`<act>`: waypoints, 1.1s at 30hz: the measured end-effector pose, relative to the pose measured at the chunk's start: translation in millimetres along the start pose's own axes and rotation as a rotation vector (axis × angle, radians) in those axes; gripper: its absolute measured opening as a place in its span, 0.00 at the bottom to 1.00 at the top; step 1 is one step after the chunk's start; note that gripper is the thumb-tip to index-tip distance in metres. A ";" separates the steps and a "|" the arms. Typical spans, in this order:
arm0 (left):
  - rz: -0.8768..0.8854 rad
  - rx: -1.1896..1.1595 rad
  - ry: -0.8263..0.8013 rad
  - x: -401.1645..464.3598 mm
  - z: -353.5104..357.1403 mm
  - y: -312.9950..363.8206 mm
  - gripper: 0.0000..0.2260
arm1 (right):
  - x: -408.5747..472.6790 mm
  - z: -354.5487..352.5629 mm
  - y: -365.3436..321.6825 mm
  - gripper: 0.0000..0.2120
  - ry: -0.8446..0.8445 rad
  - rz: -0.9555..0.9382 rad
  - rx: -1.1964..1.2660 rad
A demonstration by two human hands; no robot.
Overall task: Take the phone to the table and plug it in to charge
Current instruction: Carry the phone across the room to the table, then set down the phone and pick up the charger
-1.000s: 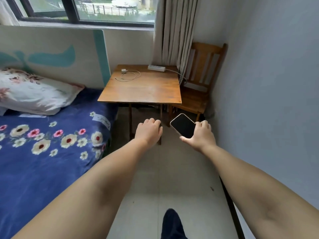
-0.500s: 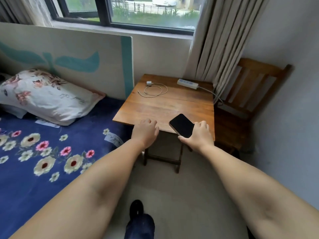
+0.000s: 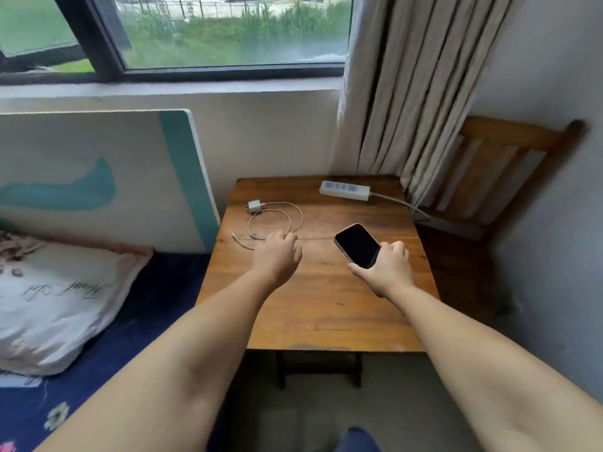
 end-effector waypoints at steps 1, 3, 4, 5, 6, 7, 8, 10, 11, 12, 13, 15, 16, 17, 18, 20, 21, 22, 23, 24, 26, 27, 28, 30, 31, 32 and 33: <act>0.008 -0.001 -0.019 16.9 8.9 5.5 0.16 | 13.4 3.6 6.4 0.35 -0.011 0.022 -0.007; 0.042 -0.020 -0.045 46.4 27.7 20.3 0.16 | 42.1 11.0 22.7 0.35 -0.023 0.056 -0.024; 0.057 -0.024 -0.064 63.3 40.5 28.0 0.16 | 59.7 17.5 33.5 0.36 -0.036 0.076 -0.036; 0.061 -0.022 -0.079 77.3 51.9 32.9 0.16 | 74.0 22.9 42.2 0.36 -0.050 0.098 -0.044; 0.067 -0.022 -0.083 89.4 62.8 36.1 0.16 | 87.4 28.8 49.9 0.36 -0.053 0.111 -0.043; 0.068 -0.021 -0.090 109.0 75.2 39.3 0.16 | 109.1 36.4 58.4 0.36 -0.061 0.122 -0.044; 0.060 -0.024 -0.107 124.1 87.0 40.0 0.16 | 126.4 43.8 66.2 0.36 -0.071 0.138 -0.040; 0.028 -0.023 -0.155 154.7 108.8 38.5 0.16 | 158.0 58.1 79.1 0.36 -0.088 0.176 -0.022; 0.007 -0.013 -0.184 171.9 122.9 38.4 0.16 | 175.1 68.8 87.6 0.36 -0.108 0.189 -0.022; -0.012 -0.005 -0.200 185.7 134.4 37.4 0.16 | 189.5 78.3 93.1 0.36 -0.128 0.187 -0.021; -0.027 0.002 -0.208 196.6 144.2 36.7 0.16 | 200.2 87.2 97.1 0.37 -0.146 0.180 -0.023; -0.041 -0.014 -0.256 221.6 172.2 41.1 0.16 | 223.4 108.3 113.3 0.37 -0.176 0.200 -0.030; -0.033 -0.022 -0.287 229.9 187.9 44.2 0.16 | 230.3 117.4 121.2 0.37 -0.184 0.213 -0.037; -0.015 -0.022 -0.315 235.8 204.2 47.2 0.17 | 233.8 126.7 128.1 0.38 -0.193 0.223 -0.050; 0.000 -0.017 -0.339 240.8 219.1 49.3 0.18 | 236.2 135.5 134.1 0.38 -0.200 0.230 -0.064; 0.027 -0.002 -0.361 253.4 247.9 53.4 0.21 | 241.5 153.0 146.9 0.39 -0.208 0.235 -0.100; 0.037 0.007 -0.355 256.7 258.4 53.4 0.22 | 241.5 158.8 150.9 0.39 -0.205 0.231 -0.114; 0.049 0.018 -0.351 258.2 267.6 53.1 0.23 | 240.8 163.1 154.0 0.39 -0.198 0.226 -0.127; 0.064 0.038 -0.347 257.1 275.4 52.1 0.24 | 239.3 166.3 155.7 0.40 -0.193 0.217 -0.140; 0.080 0.059 -0.342 254.7 282.2 50.6 0.24 | 237.8 168.8 157.2 0.40 -0.185 0.207 -0.153; 0.110 0.073 -0.297 250.8 292.5 47.6 0.25 | 235.0 173.4 161.2 0.40 -0.173 0.197 -0.181; 0.120 0.075 -0.261 249.1 293.5 45.8 0.25 | 233.5 174.5 161.1 0.40 -0.167 0.182 -0.193; 0.121 0.070 -0.233 248.8 293.5 44.2 0.25 | 232.7 175.2 160.7 0.40 -0.160 0.167 -0.204; 0.122 0.052 -0.202 250.5 295.6 43.2 0.25 | 231.9 177.7 162.0 0.40 -0.159 0.152 -0.229; 0.127 0.052 -0.191 250.3 296.0 43.4 0.25 | 230.5 178.5 161.6 0.40 -0.166 0.150 -0.237; 0.129 0.050 -0.186 250.2 296.1 44.1 0.25 | 229.3 178.9 161.5 0.41 -0.173 0.150 -0.245; 0.130 0.044 -0.185 250.2 296.7 44.1 0.25 | 228.1 180.0 161.2 0.42 -0.178 0.151 -0.254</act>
Point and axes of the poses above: each hand's wrist, its own x-axis towards the middle knuckle, its own z-axis out of the palm, y = z × x, the point moved 8 cm from there along x, towards the middle knuckle, and after that the axes turned 13 degrees about -z, right-handed, at the moved point
